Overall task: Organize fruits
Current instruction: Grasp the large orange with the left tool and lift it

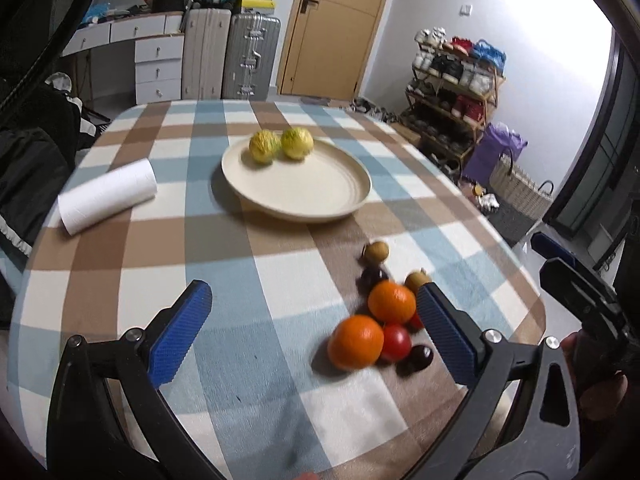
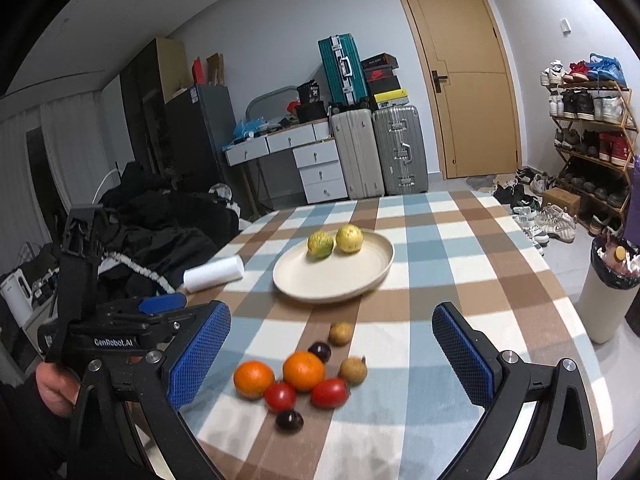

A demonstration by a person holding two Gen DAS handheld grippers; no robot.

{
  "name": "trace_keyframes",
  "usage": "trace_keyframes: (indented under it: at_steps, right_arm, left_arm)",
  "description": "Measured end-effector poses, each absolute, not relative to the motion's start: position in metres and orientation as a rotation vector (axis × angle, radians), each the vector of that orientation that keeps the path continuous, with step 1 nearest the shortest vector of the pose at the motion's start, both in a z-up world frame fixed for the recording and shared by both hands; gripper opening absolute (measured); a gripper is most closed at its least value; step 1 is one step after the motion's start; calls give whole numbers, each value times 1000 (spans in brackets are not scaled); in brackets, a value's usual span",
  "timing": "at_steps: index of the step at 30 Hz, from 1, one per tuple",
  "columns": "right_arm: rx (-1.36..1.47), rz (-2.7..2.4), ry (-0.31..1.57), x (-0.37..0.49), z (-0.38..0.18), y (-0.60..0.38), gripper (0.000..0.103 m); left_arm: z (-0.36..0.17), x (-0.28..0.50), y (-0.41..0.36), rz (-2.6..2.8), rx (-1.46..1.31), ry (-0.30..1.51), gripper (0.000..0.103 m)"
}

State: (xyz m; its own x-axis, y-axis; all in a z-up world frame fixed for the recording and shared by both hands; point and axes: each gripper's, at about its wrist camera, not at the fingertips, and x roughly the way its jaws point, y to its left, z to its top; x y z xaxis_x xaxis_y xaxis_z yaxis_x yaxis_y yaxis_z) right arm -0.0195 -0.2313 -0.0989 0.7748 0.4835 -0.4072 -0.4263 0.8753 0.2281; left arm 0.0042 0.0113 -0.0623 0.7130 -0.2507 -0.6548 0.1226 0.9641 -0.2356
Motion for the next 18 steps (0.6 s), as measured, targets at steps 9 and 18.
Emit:
trace_keyframes:
  at_steps: [9,18]
  right_arm:
    - [161,497,524,-25,-125,-239,103]
    - [179,497,537,-25,-130,-242,103]
  left_arm:
    - [-90,13,-1,-264,-190,824,102]
    - [-106,21,4,-333,-262,853,96]
